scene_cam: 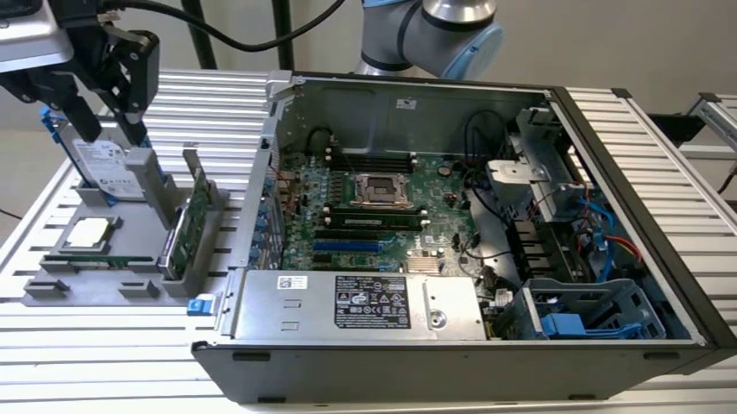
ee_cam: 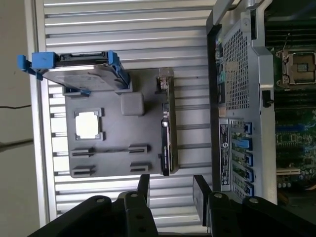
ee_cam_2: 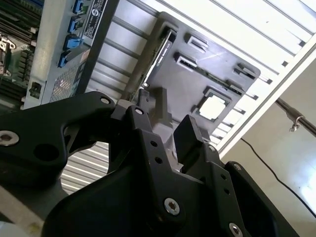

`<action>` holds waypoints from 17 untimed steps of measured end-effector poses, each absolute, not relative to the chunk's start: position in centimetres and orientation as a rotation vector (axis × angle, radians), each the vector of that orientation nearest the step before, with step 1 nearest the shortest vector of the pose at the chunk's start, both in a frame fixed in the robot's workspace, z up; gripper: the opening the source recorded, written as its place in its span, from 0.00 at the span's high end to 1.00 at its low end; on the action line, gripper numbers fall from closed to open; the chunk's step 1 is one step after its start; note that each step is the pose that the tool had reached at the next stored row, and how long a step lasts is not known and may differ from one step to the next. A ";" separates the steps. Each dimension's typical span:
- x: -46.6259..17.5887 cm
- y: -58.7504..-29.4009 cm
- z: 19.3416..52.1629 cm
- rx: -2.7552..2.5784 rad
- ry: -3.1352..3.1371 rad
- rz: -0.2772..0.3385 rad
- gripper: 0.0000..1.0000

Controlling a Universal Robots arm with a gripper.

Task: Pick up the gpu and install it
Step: 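Pick up the gpu and move the gpu toward the slot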

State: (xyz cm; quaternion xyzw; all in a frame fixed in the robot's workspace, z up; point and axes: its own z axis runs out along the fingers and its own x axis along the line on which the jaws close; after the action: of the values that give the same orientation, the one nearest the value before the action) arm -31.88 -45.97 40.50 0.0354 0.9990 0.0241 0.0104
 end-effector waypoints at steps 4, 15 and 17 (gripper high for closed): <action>-31.9 -46.0 40.4 0.110 3.118 0.075 0.00; -31.9 -46.0 40.0 0.110 3.118 0.075 0.00; -31.9 -45.9 39.8 0.110 3.118 0.075 0.00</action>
State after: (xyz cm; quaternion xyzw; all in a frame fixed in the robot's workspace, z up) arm -31.87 -45.92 39.85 0.0354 0.9990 0.0241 0.0104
